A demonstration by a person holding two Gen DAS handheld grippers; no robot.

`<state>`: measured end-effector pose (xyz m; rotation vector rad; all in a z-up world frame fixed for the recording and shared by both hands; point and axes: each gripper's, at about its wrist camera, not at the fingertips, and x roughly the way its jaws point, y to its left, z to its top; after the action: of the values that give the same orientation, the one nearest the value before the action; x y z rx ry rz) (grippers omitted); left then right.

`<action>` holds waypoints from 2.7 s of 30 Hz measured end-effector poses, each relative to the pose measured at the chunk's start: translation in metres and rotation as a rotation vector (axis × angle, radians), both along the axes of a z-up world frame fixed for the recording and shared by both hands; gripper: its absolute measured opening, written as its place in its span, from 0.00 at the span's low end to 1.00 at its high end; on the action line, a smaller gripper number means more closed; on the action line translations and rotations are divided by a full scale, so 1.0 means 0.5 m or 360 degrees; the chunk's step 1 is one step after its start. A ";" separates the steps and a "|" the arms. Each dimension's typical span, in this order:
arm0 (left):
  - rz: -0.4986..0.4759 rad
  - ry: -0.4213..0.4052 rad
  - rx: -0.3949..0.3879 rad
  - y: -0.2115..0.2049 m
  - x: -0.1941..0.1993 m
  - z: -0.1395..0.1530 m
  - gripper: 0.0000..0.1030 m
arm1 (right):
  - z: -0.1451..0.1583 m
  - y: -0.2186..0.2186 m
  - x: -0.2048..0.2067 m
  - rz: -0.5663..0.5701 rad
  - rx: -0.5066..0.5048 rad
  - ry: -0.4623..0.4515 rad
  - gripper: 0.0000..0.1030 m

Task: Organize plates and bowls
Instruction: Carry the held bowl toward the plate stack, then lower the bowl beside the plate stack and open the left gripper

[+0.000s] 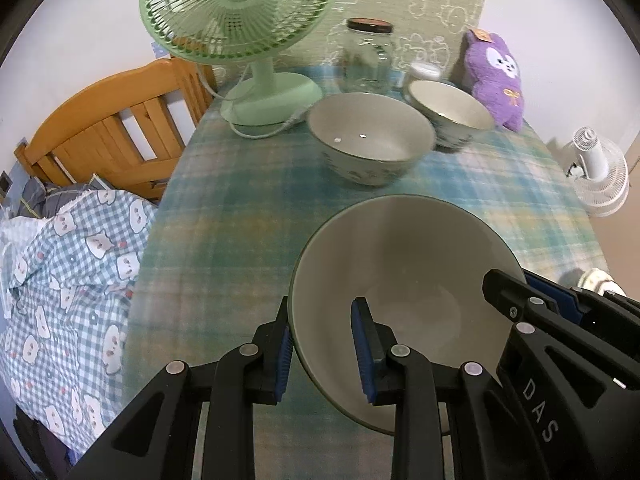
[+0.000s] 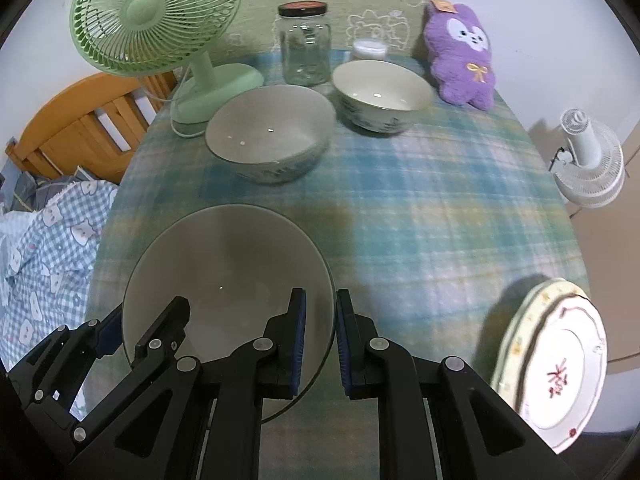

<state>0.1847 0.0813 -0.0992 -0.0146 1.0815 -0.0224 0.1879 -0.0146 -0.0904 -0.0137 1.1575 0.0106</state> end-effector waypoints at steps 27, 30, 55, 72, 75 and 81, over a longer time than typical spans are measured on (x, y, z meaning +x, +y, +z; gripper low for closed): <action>-0.0050 0.0073 -0.0010 -0.194 -0.145 -0.043 0.25 | -0.046 -0.198 -0.142 -0.0034 -0.0026 0.0096 0.17; -0.0036 0.0058 -0.0008 -0.197 -0.156 -0.045 0.25 | -0.048 -0.197 -0.151 -0.0022 -0.0024 0.0079 0.17; 0.0155 -0.0016 0.0086 -0.181 -0.177 0.031 0.70 | 0.034 -0.225 -0.157 0.0113 0.0062 -0.0011 0.23; 0.0216 -0.0303 0.0091 -0.129 -0.118 0.200 0.84 | 0.212 -0.190 -0.087 0.0156 0.0137 -0.0314 0.59; 0.0194 -0.0333 0.0074 -0.114 -0.092 0.218 0.85 | 0.234 -0.169 -0.065 0.0157 0.0091 -0.0388 0.59; 0.0176 -0.0342 0.0048 -0.075 -0.024 0.231 0.89 | 0.255 -0.134 0.002 0.0138 0.0060 -0.0426 0.59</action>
<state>0.1725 0.0437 0.0165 -0.0436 0.8648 0.0901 0.1891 -0.0813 0.0373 -0.0311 0.8879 0.1046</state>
